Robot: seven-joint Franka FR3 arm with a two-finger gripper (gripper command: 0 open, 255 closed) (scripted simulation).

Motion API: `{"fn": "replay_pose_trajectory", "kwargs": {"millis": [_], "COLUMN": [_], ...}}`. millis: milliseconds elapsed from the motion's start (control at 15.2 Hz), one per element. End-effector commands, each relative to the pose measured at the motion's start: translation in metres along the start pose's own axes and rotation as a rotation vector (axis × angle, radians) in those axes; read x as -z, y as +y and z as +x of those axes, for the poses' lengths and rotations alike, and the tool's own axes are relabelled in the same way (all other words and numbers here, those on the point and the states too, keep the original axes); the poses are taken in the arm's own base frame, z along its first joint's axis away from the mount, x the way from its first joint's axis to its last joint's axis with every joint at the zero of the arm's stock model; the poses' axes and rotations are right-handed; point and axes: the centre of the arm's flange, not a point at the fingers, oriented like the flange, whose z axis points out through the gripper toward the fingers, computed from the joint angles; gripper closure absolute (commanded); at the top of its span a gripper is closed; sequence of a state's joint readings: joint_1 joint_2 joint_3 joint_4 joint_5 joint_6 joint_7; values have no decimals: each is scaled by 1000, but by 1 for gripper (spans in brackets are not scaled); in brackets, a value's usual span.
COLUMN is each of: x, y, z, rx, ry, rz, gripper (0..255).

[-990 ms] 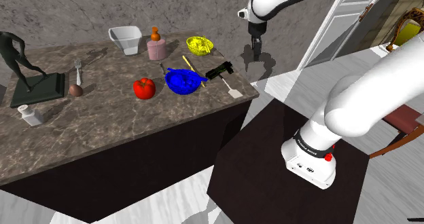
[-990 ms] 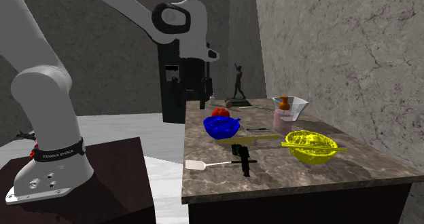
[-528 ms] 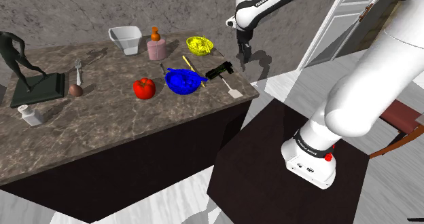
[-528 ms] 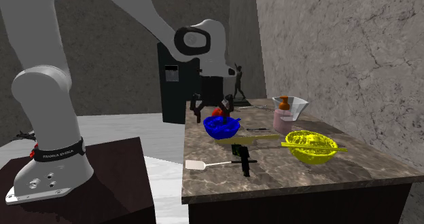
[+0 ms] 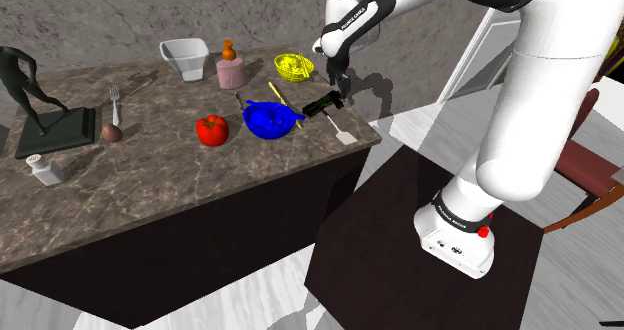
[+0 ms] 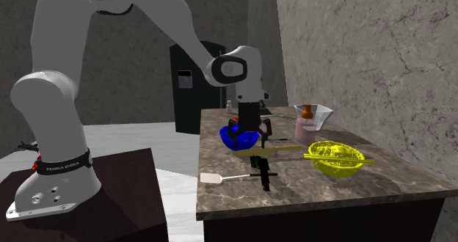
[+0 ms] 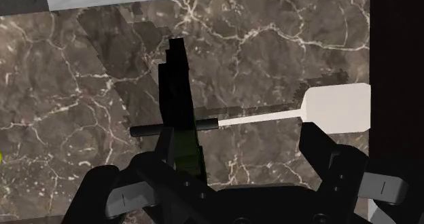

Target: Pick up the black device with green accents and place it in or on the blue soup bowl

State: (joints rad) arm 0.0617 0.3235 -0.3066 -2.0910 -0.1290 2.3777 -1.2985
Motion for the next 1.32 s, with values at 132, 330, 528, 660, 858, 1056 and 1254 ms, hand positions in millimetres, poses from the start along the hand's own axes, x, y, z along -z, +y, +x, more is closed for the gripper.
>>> {"fn": "replay_pose_trajectory", "kwargs": {"millis": [132,330,528,660,858,1056,1254], "x": [-29,-45,-61,-71,-79,-79,-79], "y": [29,39,40,40,40,40,40], "z": [27,37,37,37,38,38,38], "rx": [128,172,172,172,172,172,172], "ry": [13,17,17,17,17,17,17], "rz": [-18,-24,-24,-24,-24,-24,-24], "gripper": [0,0,0,0,0,0,0]}}
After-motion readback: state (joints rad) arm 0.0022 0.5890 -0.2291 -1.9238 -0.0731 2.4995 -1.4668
